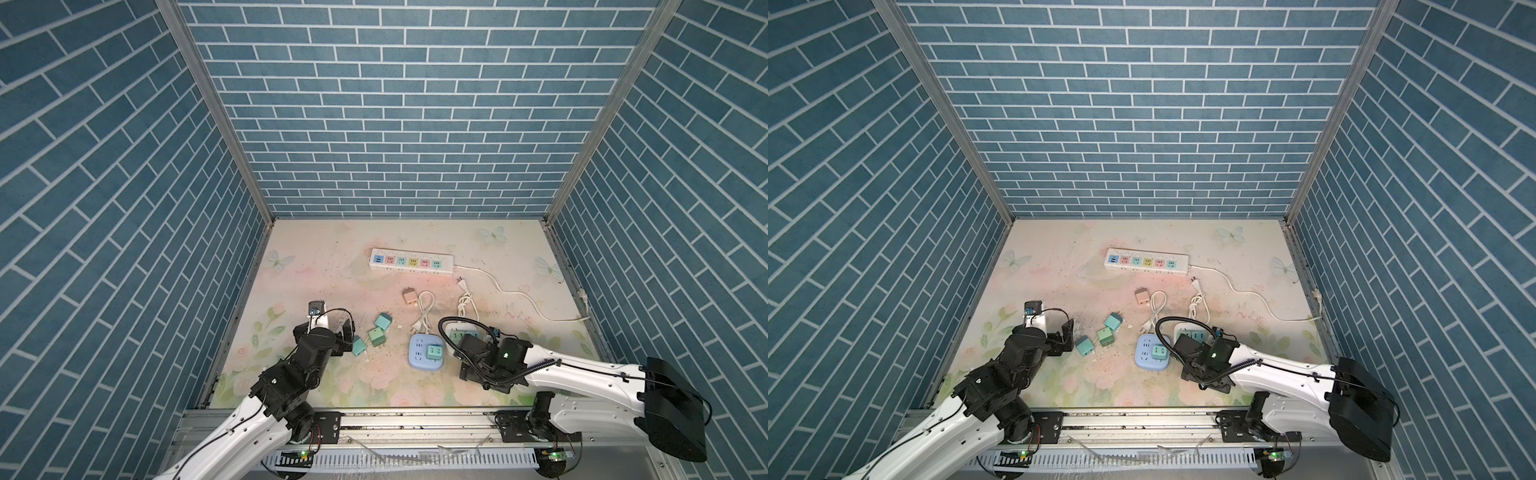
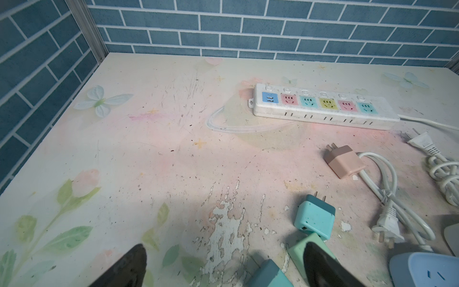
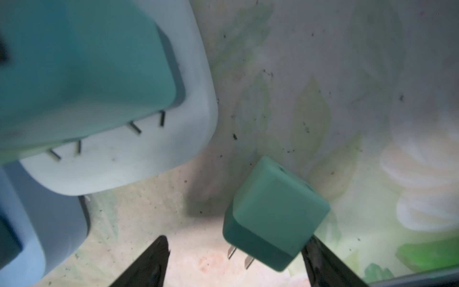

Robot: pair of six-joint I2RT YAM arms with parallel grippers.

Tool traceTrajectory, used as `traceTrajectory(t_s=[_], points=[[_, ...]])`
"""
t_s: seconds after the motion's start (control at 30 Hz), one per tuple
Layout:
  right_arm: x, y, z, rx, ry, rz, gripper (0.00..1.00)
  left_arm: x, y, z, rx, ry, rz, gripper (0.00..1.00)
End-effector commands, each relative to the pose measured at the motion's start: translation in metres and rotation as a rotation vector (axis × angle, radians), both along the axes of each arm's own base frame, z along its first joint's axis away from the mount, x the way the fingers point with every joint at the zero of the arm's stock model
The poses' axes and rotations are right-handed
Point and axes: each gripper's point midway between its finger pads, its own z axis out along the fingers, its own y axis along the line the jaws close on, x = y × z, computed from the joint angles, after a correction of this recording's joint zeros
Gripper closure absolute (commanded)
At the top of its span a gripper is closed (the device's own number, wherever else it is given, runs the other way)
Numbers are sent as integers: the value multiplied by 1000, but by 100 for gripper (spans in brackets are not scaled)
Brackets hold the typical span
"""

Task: Insert plugs into power strip
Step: Pick up the plug from the bottom-right of the table.

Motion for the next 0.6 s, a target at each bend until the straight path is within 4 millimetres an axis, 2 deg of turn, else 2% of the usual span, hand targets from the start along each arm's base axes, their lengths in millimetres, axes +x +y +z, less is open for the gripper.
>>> traceTrajectory(t_s=[0.0,0.13,0.3,0.5,0.57], points=[[6,-6,-6,-47,-20,6,16,-1,2,-3,0,9,5,0],[12,-9,-8,-79,-25,9,17,-1,1,-2,-2,8,2,0],[17,-13,-7,-120,-38,10,26,-1,1,-3,-1,10,0,0],[16,-19,-13,-161,-22,14,28,-1,0,-3,0,11,0,0],[15,-19,-16,-168,-11,17,33,-1,0,-4,1,11,-1,0]])
